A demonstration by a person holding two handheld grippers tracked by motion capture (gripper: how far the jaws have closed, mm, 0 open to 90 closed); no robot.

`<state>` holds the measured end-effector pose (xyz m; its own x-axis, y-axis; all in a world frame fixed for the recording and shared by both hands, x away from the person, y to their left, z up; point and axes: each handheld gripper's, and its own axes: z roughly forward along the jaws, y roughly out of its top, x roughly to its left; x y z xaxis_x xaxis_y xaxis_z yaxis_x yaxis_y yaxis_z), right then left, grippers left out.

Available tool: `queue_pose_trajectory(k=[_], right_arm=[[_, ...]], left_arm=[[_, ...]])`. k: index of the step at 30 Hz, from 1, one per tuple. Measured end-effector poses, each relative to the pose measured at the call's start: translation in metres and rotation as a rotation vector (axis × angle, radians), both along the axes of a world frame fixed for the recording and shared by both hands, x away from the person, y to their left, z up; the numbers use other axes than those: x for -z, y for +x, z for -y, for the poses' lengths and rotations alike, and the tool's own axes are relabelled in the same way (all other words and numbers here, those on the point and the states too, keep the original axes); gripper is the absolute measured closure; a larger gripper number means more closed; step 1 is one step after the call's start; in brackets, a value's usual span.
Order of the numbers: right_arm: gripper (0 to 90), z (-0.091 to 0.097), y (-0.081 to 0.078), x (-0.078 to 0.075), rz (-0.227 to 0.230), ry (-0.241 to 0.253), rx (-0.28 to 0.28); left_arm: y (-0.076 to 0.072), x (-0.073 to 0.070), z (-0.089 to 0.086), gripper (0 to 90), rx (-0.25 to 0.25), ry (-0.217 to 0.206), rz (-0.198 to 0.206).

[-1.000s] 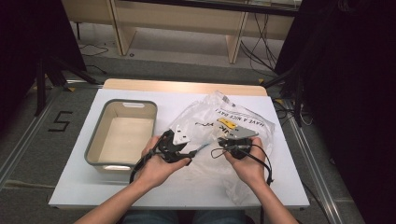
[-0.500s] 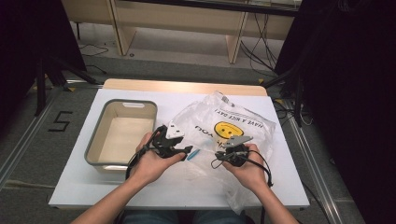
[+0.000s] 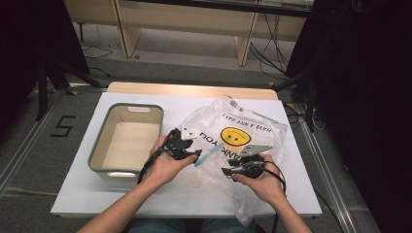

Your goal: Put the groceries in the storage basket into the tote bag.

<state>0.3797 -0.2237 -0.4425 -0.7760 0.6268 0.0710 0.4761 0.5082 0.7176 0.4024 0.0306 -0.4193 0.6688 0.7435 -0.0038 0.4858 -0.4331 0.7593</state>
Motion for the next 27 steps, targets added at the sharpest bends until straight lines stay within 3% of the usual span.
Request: queue_pose_trajectory(k=[5,11,20,27], right_arm=[[52.8,0.021,-0.004,-0.016,0.090,0.094,0.111],[51.6,0.047,-0.008,-0.021,0.122,0.085,0.250],[49.1,0.063,-0.012,-0.017,0.117,0.034,0.314],[48.5,0.069,-0.017,-0.018,0.117,0.036,0.342]], left_arm=[[-0.003,0.007,-0.001,53.0,0.006,0.011,-0.004],[-0.009,0.015,-0.005,51.7,0.010,0.009,0.010],[-0.015,0.020,-0.010,44.3,0.016,0.019,0.001],[-0.018,0.023,-0.010,42.9,0.023,0.024,-0.008]])
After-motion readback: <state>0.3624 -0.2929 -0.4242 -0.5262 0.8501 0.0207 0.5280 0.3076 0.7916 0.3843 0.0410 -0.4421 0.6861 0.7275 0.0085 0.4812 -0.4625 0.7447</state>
